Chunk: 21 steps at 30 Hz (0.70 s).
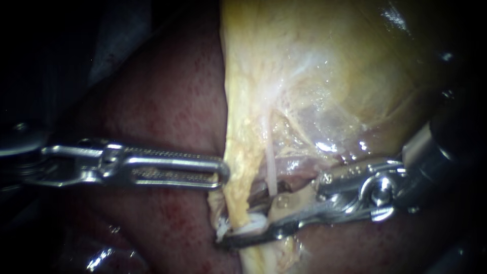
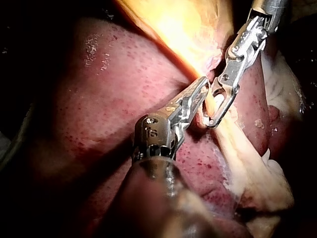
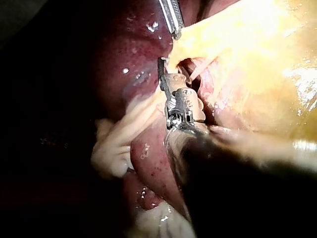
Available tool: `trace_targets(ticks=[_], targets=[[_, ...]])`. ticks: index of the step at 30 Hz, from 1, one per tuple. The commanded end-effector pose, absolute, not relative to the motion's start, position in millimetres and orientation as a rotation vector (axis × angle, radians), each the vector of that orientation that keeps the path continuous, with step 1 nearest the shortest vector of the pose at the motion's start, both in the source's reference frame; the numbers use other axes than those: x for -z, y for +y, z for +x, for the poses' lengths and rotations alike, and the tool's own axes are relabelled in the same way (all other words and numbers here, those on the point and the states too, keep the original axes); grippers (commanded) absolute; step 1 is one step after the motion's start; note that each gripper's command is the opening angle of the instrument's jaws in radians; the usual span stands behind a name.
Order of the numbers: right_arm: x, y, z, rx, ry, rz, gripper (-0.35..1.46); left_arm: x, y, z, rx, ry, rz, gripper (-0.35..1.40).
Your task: Clipping first clip left tube
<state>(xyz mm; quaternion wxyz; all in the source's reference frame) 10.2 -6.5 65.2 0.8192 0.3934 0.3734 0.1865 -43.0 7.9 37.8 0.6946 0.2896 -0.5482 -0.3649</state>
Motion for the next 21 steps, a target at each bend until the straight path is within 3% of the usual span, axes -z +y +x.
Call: trace_targets(ticks=[1,21], targets=[[-65.2,-6.3,10.1,-0.395,0.788,0.836,-0.14,-37.8,7.9,-43.0,0.814,-1.224,0.646,-0.35],[-65.3,-6.1,9.9,-0.390,0.768,0.832,-0.20,-37.9,7.9,-43.1,0.815,-1.224,0.646,-0.35]])
